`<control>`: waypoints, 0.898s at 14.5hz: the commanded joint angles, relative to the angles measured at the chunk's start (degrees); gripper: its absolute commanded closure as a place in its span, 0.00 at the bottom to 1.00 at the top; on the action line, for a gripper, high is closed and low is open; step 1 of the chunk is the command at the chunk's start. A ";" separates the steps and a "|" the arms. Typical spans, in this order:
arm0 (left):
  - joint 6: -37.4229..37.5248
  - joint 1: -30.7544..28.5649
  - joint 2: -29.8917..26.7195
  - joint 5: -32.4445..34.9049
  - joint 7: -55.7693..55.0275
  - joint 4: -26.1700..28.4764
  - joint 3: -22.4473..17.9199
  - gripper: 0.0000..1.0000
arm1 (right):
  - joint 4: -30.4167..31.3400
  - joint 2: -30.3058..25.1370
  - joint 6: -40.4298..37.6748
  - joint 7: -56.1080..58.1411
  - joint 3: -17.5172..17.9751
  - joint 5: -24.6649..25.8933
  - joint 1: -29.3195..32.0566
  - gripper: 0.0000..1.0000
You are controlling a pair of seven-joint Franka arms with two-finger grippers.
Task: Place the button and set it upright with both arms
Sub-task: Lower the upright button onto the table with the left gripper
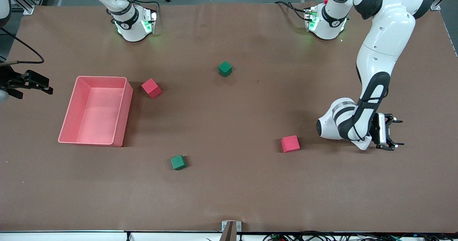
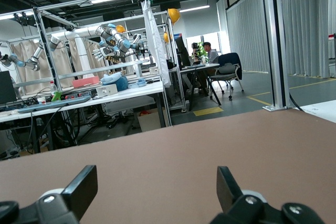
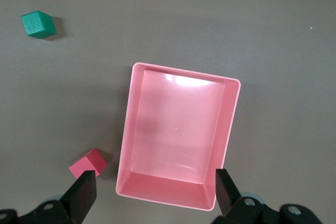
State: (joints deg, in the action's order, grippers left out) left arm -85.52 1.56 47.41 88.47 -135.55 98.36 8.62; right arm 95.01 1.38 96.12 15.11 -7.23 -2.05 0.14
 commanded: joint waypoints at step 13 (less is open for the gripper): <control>-20.13 -4.19 -17.07 -33.58 63.07 -6.42 1.22 0.00 | -0.71 -2.35 -1.72 -4.11 0.90 -0.41 -1.55 0.00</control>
State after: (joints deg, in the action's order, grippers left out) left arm -104.34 -1.73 32.77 60.46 -80.16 91.47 9.07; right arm 93.72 -0.33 94.79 13.95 -6.90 -2.05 -0.51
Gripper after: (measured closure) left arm 0.000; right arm 0.000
